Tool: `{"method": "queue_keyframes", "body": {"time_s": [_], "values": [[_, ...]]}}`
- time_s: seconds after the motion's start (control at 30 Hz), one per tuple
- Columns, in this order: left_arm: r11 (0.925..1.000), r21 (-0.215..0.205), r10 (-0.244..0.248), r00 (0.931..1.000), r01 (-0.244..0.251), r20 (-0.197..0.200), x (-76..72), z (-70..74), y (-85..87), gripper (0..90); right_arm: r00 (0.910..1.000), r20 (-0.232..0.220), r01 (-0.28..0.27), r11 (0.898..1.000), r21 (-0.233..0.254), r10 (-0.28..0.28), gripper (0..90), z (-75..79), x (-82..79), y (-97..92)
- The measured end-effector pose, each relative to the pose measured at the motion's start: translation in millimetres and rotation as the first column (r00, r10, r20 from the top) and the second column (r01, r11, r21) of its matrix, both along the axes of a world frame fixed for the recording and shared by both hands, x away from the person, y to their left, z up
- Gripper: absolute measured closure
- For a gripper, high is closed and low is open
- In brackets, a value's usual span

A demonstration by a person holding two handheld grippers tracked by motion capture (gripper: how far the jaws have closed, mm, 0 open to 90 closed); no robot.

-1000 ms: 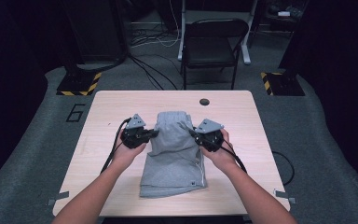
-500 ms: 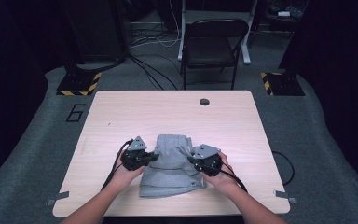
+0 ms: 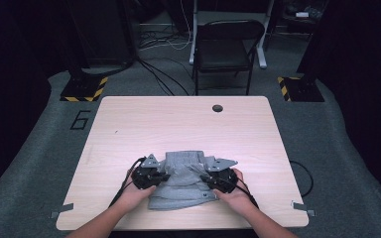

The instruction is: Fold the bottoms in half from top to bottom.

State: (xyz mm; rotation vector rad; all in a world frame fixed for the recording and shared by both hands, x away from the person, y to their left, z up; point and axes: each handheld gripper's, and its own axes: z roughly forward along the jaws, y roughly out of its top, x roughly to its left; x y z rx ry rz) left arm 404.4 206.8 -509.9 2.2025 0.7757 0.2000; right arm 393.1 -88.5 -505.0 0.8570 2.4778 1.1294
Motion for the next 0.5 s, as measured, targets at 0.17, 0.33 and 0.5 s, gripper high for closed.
{"method": "queue_keyframes", "body": {"time_s": [0.17, 0.33, 0.5], "values": [[0.9998, -0.020, 0.007, 1.0000, -0.007, -0.006, 0.6, -3.8, 1.2, 85.3, 0.9986, -0.052, 0.012, 0.999, 0.041, -0.010, 70.9, -4.1, 3.3, -4.7], [0.9999, -0.013, 0.006, 1.0000, -0.006, -0.001, 0.3, -3.5, 1.0, 85.3, 0.9981, -0.058, 0.024, 0.998, 0.057, -0.021, 65.8, -0.9, 3.6, -4.8], [0.9999, -0.014, 0.009, 1.0000, -0.009, 0.000, 0.0, -3.7, 0.3, 85.3, 0.9957, -0.090, 0.030, 0.996, 0.085, -0.022, 50.1, 9.7, 8.2, -6.3]]}}
